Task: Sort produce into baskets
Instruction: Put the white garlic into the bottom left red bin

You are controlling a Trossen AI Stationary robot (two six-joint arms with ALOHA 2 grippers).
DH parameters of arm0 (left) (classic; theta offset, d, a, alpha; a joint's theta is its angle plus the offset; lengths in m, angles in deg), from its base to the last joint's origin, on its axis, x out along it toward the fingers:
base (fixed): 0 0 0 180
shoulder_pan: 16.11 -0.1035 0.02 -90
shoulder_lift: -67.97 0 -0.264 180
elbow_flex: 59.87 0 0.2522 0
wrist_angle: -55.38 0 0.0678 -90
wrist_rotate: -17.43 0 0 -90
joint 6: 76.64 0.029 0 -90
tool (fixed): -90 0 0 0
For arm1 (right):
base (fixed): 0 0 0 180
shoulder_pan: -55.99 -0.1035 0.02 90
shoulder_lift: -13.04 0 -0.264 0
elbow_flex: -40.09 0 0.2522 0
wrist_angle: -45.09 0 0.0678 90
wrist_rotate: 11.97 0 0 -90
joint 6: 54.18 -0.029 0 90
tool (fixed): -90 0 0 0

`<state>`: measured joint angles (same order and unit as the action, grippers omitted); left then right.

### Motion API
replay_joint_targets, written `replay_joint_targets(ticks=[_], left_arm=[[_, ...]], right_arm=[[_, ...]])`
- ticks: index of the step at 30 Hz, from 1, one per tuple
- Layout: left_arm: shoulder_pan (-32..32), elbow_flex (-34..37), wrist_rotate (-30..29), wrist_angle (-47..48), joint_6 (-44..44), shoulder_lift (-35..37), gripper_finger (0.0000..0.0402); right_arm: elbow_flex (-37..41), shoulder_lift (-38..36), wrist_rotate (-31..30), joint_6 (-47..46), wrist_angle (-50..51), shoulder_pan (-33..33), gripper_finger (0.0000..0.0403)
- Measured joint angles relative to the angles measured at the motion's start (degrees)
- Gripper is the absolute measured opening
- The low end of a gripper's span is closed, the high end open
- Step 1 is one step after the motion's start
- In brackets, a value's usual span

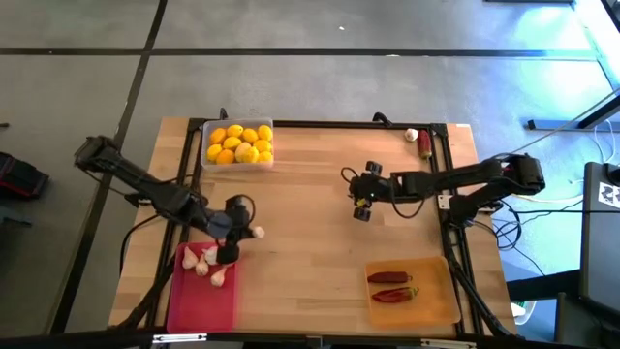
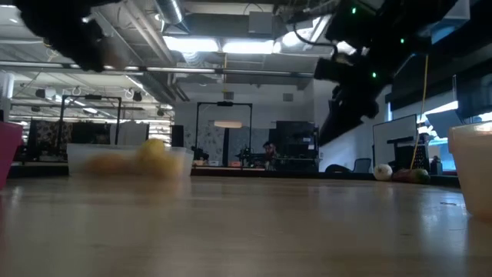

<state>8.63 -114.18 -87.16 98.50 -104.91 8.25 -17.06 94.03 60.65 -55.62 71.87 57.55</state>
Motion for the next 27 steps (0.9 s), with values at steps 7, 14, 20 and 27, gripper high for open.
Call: replay_joint_targets(ticks=[7,14,20,27], left_arm=[[9.52,-0.55,1.48,10.46,-20.74,0.00,0.0015],[19.36,-0.55,5.12,17.99,-40.99,0.00,0.0015],[25.69,-0.55,10.91,25.61,-58.01,-0.02,0.0015],[30.48,-0.52,15.95,30.62,-71.85,-0.02,0.0015]], right_arm=[[1.77,0.00,0.05,-1.03,-0.17,2.38,0.0184],[1.91,0.51,0.08,2.68,-3.40,2.33,0.0184],[1.83,1.46,0.10,4.71,-6.41,2.32,0.0184],[1.89,2.56,0.08,4.78,-6.27,2.35,0.0184]])
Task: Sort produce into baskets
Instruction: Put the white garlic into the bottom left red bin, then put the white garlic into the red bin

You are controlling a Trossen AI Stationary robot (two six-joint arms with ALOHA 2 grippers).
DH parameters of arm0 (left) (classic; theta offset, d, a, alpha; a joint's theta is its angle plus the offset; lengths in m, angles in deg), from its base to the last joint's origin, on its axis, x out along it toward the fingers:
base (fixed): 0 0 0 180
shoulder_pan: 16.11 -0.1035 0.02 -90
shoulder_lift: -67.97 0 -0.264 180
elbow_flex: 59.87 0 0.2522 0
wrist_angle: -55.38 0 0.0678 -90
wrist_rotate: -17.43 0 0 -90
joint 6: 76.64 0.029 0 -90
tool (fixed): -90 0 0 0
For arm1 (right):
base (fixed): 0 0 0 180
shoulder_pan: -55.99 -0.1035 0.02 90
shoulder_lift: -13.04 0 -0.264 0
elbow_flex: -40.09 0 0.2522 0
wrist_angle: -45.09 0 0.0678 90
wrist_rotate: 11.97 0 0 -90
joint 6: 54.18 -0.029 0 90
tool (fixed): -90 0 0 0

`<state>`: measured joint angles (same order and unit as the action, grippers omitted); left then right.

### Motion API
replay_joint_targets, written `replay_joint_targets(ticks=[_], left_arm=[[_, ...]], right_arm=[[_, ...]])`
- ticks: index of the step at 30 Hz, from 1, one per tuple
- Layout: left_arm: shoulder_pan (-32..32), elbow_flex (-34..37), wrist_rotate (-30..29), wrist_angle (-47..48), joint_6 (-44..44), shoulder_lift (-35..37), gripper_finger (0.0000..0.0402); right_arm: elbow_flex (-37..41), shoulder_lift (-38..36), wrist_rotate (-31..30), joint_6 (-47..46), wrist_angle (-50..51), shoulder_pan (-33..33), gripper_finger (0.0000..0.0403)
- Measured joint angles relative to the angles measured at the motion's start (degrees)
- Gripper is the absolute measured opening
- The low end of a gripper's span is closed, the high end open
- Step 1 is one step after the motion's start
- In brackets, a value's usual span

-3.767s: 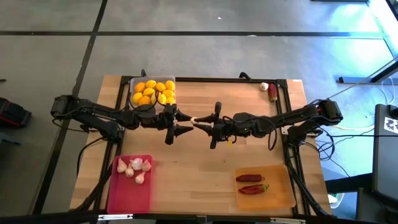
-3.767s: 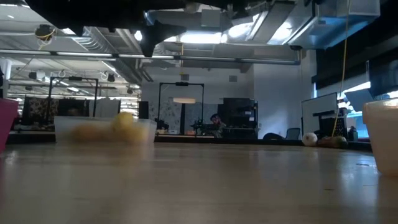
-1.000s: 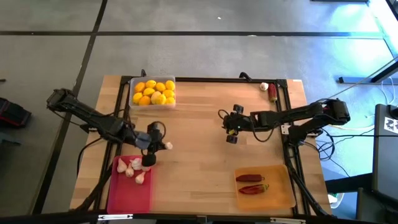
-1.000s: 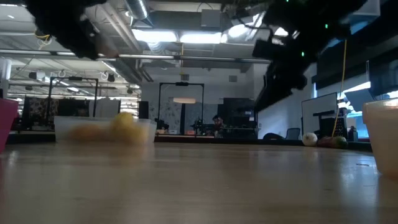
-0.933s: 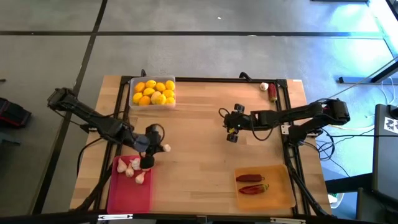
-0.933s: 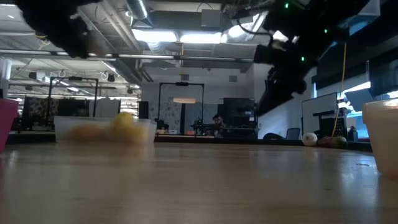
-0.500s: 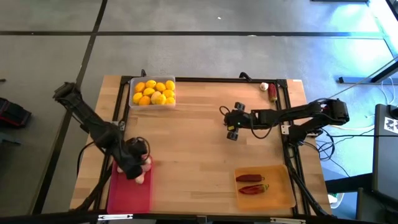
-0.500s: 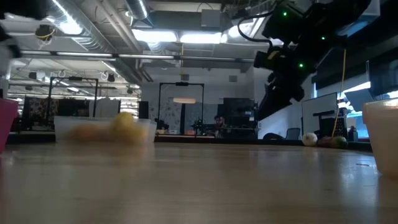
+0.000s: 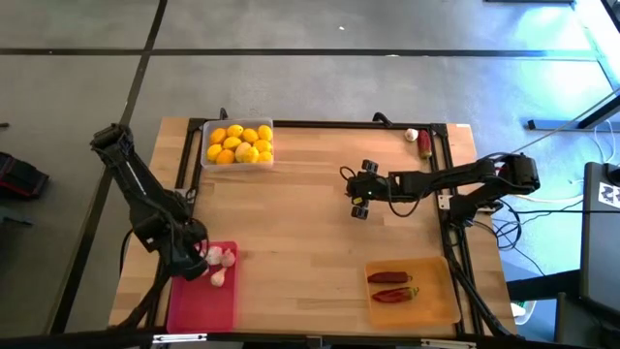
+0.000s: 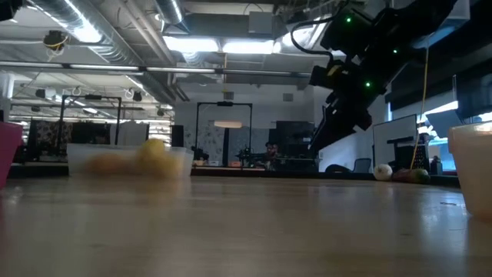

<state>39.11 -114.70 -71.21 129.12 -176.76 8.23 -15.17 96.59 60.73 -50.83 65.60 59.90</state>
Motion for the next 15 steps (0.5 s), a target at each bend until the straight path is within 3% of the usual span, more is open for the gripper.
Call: replay_joint_targets(ticks=[8,15], left_arm=[[0.68,0.04,0.66,2.30,-4.88,-0.02,0.0026],[0.68,0.06,1.31,2.50,-5.82,-0.02,0.0119]], right_arm=[[0.00,0.06,0.36,-0.03,-0.16,0.27,0.0184],[0.00,0.06,0.66,-0.03,-0.19,0.25,0.0184]])
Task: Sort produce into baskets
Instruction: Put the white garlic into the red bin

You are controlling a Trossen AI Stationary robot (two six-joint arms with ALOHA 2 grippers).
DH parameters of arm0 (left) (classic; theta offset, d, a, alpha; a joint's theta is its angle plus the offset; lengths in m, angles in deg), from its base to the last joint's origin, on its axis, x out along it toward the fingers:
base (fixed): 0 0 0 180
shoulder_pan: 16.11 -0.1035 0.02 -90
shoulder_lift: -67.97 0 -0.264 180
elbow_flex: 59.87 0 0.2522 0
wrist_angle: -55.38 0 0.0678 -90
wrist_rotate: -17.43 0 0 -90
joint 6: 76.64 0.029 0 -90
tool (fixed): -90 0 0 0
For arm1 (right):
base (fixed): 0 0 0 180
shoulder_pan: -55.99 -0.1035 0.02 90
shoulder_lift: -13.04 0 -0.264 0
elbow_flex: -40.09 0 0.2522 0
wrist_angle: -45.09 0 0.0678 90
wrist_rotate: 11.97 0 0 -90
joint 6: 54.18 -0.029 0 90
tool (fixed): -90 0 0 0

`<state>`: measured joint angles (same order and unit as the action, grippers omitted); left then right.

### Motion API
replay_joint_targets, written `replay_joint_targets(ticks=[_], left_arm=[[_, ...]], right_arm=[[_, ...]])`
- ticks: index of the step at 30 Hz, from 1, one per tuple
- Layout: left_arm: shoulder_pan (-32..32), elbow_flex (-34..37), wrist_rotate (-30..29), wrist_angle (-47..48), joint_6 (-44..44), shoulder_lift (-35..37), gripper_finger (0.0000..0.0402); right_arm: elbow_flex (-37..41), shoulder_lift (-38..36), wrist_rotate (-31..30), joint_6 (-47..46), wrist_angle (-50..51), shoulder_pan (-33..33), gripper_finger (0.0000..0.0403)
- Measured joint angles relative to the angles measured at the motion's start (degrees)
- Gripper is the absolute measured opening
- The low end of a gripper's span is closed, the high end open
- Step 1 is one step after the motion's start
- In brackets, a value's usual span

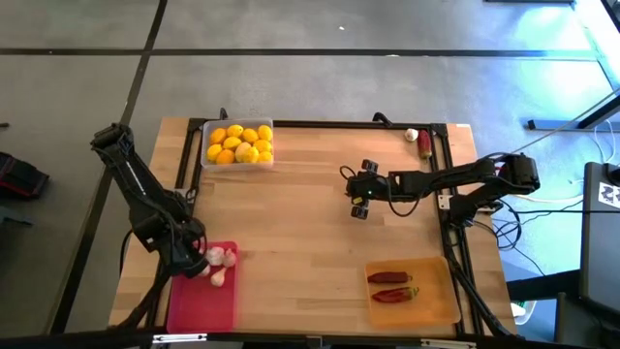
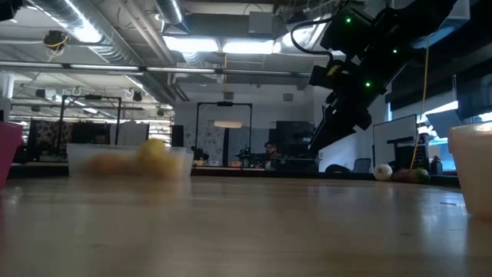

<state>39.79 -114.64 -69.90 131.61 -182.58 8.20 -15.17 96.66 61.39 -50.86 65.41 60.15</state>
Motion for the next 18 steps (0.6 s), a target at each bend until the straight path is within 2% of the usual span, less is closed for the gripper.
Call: replay_joint_targets(ticks=[3,7,18], left_arm=[[0.00,0.00,0.10,-0.25,2.43,0.11,0.0153],[-0.86,0.00,-0.44,-0.25,6.40,0.15,0.0176],[-11.14,0.02,-15.62,-3.91,28.78,4.33,0.0175]], right_arm=[[0.00,0.00,0.20,-0.02,-0.02,0.00,0.0184],[0.00,0.00,0.24,-0.02,-0.02,0.00,0.0184],[-0.04,0.00,0.85,-2.83,-0.13,0.00,0.0184]])
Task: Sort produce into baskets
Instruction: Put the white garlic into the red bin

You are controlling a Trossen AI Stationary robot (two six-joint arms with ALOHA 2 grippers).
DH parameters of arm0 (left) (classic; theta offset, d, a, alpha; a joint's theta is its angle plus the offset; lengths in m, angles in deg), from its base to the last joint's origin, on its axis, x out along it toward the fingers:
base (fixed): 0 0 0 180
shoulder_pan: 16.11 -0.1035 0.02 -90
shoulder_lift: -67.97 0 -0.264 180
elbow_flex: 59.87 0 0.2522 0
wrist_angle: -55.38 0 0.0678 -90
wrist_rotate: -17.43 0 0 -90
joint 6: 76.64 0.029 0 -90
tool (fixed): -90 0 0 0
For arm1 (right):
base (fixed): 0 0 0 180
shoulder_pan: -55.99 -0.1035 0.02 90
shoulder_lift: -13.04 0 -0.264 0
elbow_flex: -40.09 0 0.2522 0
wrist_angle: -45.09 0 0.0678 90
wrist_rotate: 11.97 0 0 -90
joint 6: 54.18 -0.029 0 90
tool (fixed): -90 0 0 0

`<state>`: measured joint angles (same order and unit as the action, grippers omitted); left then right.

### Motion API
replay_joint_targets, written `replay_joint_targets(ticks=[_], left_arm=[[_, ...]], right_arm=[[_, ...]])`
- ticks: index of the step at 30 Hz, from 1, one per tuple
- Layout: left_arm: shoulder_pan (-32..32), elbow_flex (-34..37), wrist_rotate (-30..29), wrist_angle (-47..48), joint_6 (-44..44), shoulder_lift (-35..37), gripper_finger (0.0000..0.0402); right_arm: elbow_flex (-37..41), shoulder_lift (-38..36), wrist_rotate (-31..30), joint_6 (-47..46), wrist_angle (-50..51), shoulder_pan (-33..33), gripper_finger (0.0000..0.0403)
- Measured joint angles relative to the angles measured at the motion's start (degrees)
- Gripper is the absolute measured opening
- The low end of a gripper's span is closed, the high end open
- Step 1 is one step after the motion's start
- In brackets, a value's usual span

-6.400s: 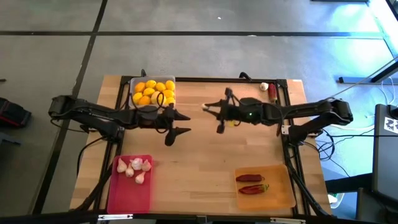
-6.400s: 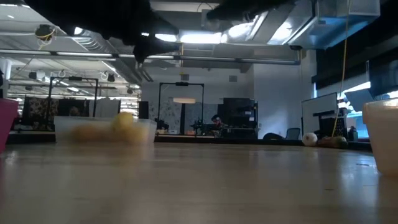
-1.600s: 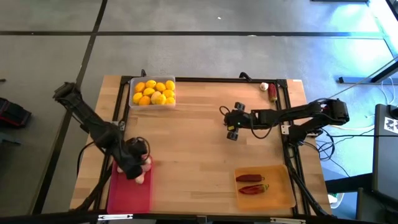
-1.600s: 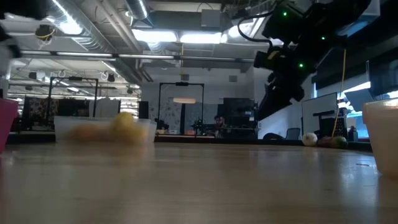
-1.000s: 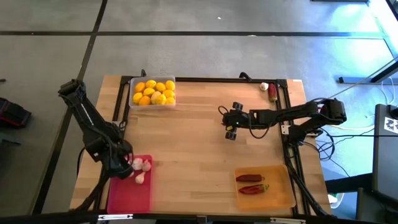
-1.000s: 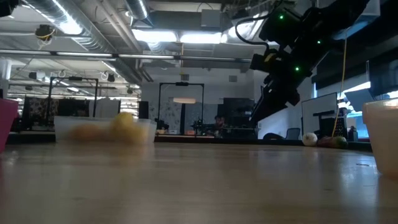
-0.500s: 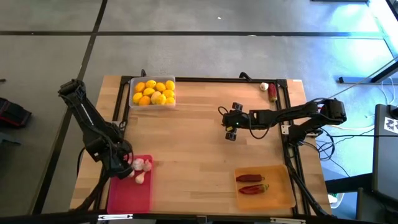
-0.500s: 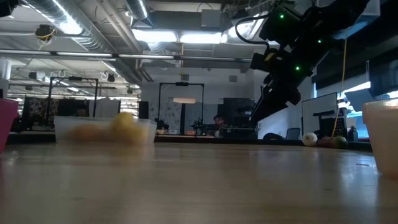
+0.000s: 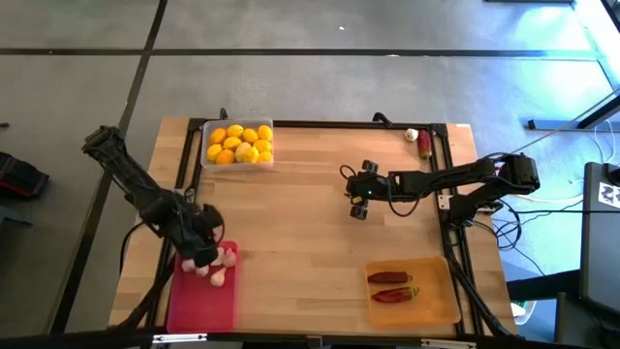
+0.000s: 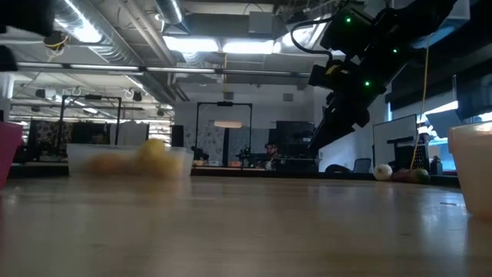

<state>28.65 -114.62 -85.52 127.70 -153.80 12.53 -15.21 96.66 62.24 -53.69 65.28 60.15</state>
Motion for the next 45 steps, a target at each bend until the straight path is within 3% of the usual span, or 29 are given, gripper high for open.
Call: replay_joint_targets(ticks=[7,14,20,27,36,45], left_arm=[[-10.00,0.00,-1.15,-7.76,17.49,4.83,0.0171],[-18.58,0.47,-2.37,-15.66,34.92,5.35,0.0168],[-24.95,3.59,-1.86,-23.19,44.80,5.31,0.0168],[-31.78,7.51,-1.70,-35.14,53.08,5.31,0.0168],[-38.23,12.11,-1.64,-47.80,59.22,5.01,0.0168],[-41.79,15.42,-1.56,-57.92,62.16,3.90,0.0168]], right_arm=[[-0.27,0.00,-2.15,-3.94,-0.52,0.00,0.0184],[-2.44,-0.28,-2.68,-9.12,-0.11,0.50,0.0187],[-6.49,-1.09,-3.08,-11.41,8.40,4.93,0.0250],[-11.79,-1.09,-6.19,-12.22,23.04,13.33,0.0321],[-14.05,-1.13,-6.92,-9.22,36.71,30.64,0.0326],[-14.05,-0.45,-2.52,-6.23,36.64,46.17,0.0326]])
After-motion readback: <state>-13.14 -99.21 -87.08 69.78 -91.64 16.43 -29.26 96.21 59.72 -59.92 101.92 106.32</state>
